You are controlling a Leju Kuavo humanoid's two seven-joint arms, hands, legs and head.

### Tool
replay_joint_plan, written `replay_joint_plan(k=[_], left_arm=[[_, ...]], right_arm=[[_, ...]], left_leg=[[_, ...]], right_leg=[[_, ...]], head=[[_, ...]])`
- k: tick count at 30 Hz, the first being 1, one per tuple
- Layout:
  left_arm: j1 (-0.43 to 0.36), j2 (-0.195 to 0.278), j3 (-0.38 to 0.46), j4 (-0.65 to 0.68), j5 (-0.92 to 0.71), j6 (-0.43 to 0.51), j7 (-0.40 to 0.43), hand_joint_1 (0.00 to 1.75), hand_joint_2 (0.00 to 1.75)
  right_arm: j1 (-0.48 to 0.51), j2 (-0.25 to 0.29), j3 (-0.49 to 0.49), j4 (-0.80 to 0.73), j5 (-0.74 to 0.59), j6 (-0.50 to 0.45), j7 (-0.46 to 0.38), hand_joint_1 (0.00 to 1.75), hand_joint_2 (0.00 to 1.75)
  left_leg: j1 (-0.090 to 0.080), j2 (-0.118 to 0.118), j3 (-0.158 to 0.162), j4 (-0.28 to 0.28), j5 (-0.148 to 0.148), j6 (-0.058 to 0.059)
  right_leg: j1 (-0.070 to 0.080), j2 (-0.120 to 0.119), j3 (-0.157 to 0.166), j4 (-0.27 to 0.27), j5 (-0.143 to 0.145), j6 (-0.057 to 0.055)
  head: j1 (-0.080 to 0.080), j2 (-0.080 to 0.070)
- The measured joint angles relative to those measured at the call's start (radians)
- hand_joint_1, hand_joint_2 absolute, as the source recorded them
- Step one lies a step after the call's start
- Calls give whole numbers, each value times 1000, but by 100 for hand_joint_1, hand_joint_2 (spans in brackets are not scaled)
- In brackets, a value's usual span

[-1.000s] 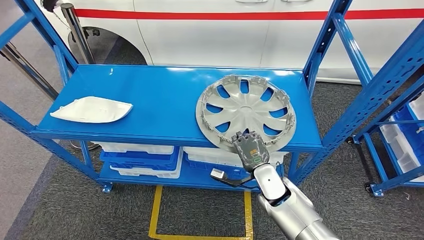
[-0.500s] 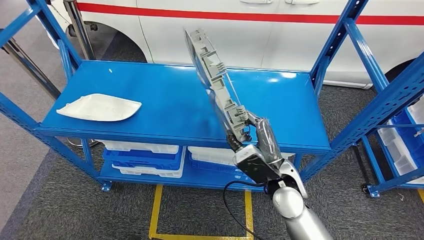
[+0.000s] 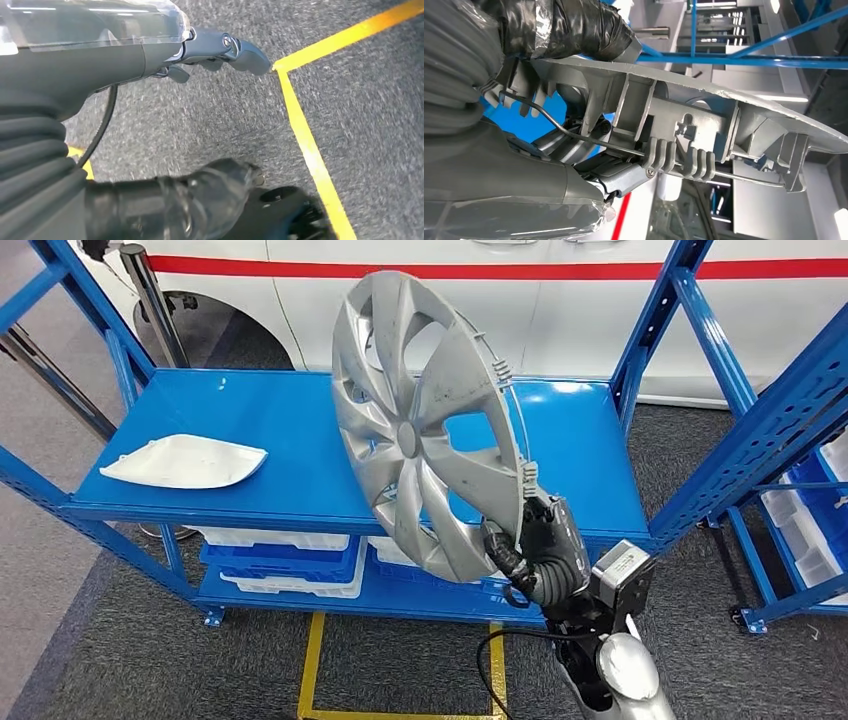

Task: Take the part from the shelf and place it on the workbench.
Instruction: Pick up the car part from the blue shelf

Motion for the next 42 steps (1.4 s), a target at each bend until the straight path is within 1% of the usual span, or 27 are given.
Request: replay_joint_plan(k=[1, 2, 3, 5, 8, 9, 11, 13, 14, 15, 16, 18, 20, 23, 24, 26, 28, 29, 30, 31, 33, 35, 38, 39, 40, 41, 42], left_arm=[[-1, 0, 0, 0, 6, 3, -7, 0, 175], [-2, 0, 1, 0, 13, 8, -14, 0, 175], [-3, 0, 3, 0, 17, 13, -19, 0, 175], [-6, 0, 5, 0, 18, 24, -17, 0, 175], [-7, 0, 8, 0, 20, 29, -4, 0, 175], [-7, 0, 10, 0, 21, 27, 0, 0, 175], [-9, -1, 13, 0, 19, 24, 7, 0, 175], [-10, -2, 16, 0, 17, 23, 13, 0, 175], [-10, -2, 17, 0, 17, 24, 17, 0, 175], [-10, -2, 18, 0, 16, 26, 21, 0, 175], [-9, -2, 19, 0, 16, 28, 24, 0, 175], [-9, -4, 20, 0, 15, 31, 29, 0, 175], [-9, -5, 21, 0, 15, 33, 33, 0, 175], [-8, -7, 22, 0, 13, 34, 38, 0, 175], [-8, -7, 22, 0, 11, 34, 39, 0, 175], [-8, -8, 23, 0, 8, 35, 41, 0, 175], [-7, -8, 23, 0, 6, 35, 41, 0, 175], [-7, -8, 23, 0, 5, 35, 42, 0, 175], [-6, -9, 24, 0, 4, 34, 42, 0, 175], [-6, -9, 24, 0, 4, 33, 43, 0, 175], [-7, -9, 26, 0, 7, 30, 45, 0, 175], [-9, -9, 30, 0, 10, 27, 46, 0, 175], [-6, -9, 38, 0, 12, 27, 48, 0, 175], [-5, -9, 40, 0, 13, 26, 48, 0, 175], [-5, -10, 42, 0, 14, 26, 49, 0, 175], [-5, -10, 44, 0, 16, 25, 50, 0, 175], [-6, -11, 45, 0, 17, 24, 50, 0, 175]], right_arm=[[6, 0, -1, -1, 0, 2, 0, 175, 175], [11, 0, -3, -4, 0, 4, -1, 175, 175], [16, 0, -5, -7, 0, 7, -3, 175, 175], [23, 0, -9, -14, -2, 13, -8, 175, 175], [30, 0, -12, -17, -21, 31, -12, 175, 175], [33, 0, -12, -20, -32, 39, -13, 175, 175], [35, 0, -12, -24, -55, 50, -15, 175, 175], [39, 0, -13, -27, -73, 56, -15, 175, 175], [42, 0, -13, -27, -80, 58, -14, 175, 175], [44, 0, -13, -28, -84, 60, -13, 175, 175], [46, 0, -14, -28, -87, 63, -12, 175, 175], [46, 1, -15, -32, -89, 66, -12, 175, 175], [47, 2, -17, -40, -90, 68, -14, 175, 175], [49, 6, -18, -54, -86, 70, -19, 175, 175], [50, 7, -18, -59, -83, 70, -21, 175, 175], [50, 11, -18, -68, -76, 70, -25, 175, 175], [51, 15, -18, -75, -72, 70, -28, 175, 175], [52, 16, -18, -77, -71, 71, -29, 175, 175], [53, 17, -18, -79, -70, 71, -29, 175, 175], [55, 17, -18, -80, -70, 71, -29, 175, 175], [56, 18, -19, -83, -70, 72, -30, 175, 175], [56, 19, -21, -85, -70, 74, -31, 175, 175], [56, 22, -23, -86, -70, 79, -32, 175, 175], [56, 23, -23, -86, -70, 81, -32, 175, 175], [56, 23, -24, -86, -70, 82, -32, 175, 175], [55, 23, -24, -86, -70, 83, -32, 175, 175], [55, 23, -25, -86, -70, 84, -32, 175, 175]], left_leg=[[1, 0, 20, -45, 32, 0], [2, 0, 52, -115, 69, 2], [0, 0, 83, -181, 94, 4], [-3, -1, 117, -255, 113, 12], [-5, -1, 120, -266, 116, 28], [-4, 0, 122, -271, 120, 35], [-3, 2, 126, -278, 125, 48], [-5, 2, 125, -276, 124, 54], [-6, 2, 125, -274, 124, 55], [-7, 2, 124, -272, 124, 55], [-7, 1, 124, -269, 123, 54], [-9, -1, 122, -262, 120, 49], [-12, -2, 117, -255, 118, 41], [-10, -2, 112, -253, 120, 27], [-9, -1, 108, -245, 109, 22], [-6, 0, 83, -179, 53, 12], [-3, 0, 42, -60, -19, 4], [-1, 0, 30, -16, -39, 2], [-1, 0, 33, -5, -40, 1], [-1, 0, 54, -29, -25, 2], [-1, 0, 134, -159, 21, 7], [-6, -1, 188, -257, 49, 14], [-11, -1, 187, -275, 68, 27], [-9, 1, 184, -280, 79, 34], [-8, 4, 178, -286, 91, 41], [-7, 6, 170, -290, 104, 48], [-9, 8, 160, -290, 113, 53]], right_leg=[[0, 1, 0, 1, -1, 1], [-1, 1, 1, 2, -2, 2], [1, 1, 0, 4, -3, 6], [3, 2, -2, 6, -3, 15], [1, 2, -2, 6, -3, 31], [1, 1, -7, 19, -13, 36], [-1, 1, -44, 102, -65, 40], [-2, 1, -104, 231, -123, 42], [-2, 0, -122, 272, -133, 43], [-2, 0, -123, 277, -123, 43], [-2, 0, -105, 241, -97, 42], [-1, 0, -38, 112, -38, 37], [2, 1, 1, 30, -14, 30], [5, 4, 0, 15, -8, 16], [3, 3, 0, 11, -3, 10], [0, -2, -4, 4, 7, -3], [1, -4, -15, 4, 14, -7], [1, -5, -21, 5, 18, -7], [2, -5, -28, 7, 23, -6], [2, -5, -35, 9, 27, -5], [2, -4, -46, 12, 37, 0], [3, -4, -52, 14, 47, 10], [2, -4, -54, 7, 64, 29], [1, -3, -58, 11, 57, 34], [0, -2, -66, 27, 34, 37], [-1, -2, -79, 62, -5, 40], [-2, -2, -95, 116, -55, 42]], head=[[0, 0], [0, 0], [0, 0], [0, 0], [0, 0], [1, 0], [2, 0], [2, 0], [2, 0], [2, 0], [2, 0], [2, 0], [1, 0], [1, 0], [1, 0], [0, 0], [-1, 0], [0, 0], [-1, 0], [-1, 0], [-1, 0], [0, 0], [0, 0], [1, 0], [1, 0], [1, 0], [1, 0]])
